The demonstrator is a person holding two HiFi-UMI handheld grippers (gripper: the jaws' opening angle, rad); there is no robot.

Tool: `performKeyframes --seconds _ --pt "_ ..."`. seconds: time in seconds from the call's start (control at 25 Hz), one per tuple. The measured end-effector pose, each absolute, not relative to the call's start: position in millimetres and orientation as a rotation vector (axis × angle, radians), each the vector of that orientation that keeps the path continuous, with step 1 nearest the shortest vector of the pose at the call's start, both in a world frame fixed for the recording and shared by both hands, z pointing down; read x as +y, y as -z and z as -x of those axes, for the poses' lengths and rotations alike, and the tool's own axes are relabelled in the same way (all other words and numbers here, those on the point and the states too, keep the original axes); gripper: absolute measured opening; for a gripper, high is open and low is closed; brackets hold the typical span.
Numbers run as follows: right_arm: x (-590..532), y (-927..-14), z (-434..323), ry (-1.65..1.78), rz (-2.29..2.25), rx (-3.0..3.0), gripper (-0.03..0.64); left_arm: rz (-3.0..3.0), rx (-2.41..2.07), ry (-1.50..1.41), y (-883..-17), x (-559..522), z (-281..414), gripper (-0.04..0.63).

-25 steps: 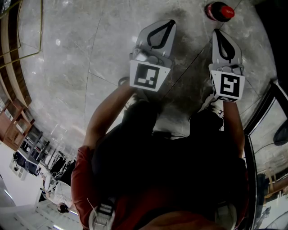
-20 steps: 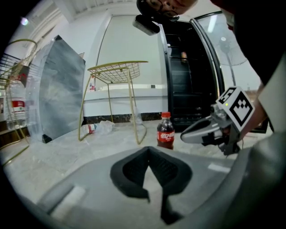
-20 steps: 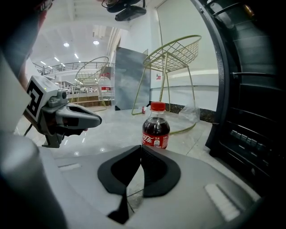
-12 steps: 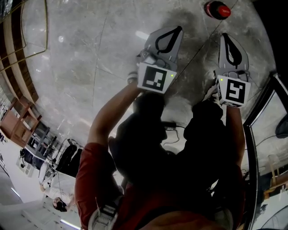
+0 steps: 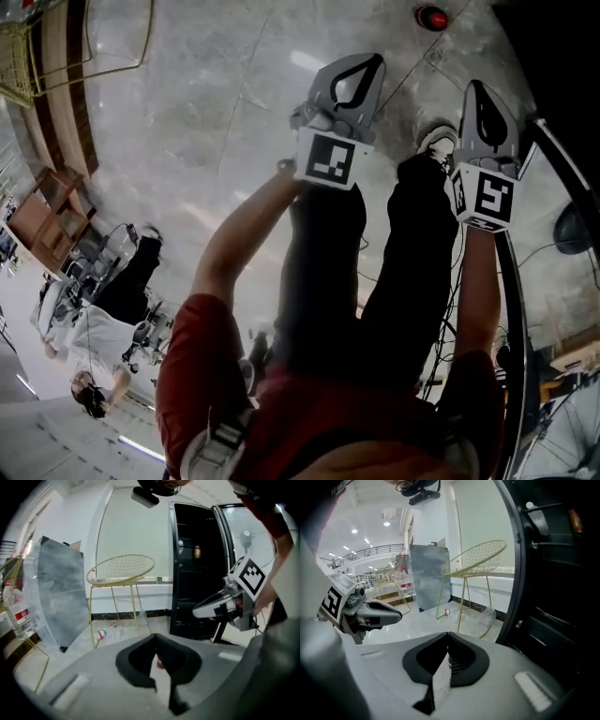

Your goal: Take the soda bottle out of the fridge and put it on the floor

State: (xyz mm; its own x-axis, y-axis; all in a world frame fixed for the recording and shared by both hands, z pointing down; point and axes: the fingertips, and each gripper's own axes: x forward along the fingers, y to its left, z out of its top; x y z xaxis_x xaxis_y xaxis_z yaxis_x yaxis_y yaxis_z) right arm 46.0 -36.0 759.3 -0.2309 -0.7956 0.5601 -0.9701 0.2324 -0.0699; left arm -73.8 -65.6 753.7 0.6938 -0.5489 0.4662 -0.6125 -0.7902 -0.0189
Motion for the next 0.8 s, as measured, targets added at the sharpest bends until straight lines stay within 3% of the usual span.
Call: performKeyframes --seconds 0.8 --pt "-1.5 -273.3 -47.9 -0.583 -1.698 -2.2 0.002 -2.672 -1.142 -0.62 -265.6 -32.7 76.7 -0.002"
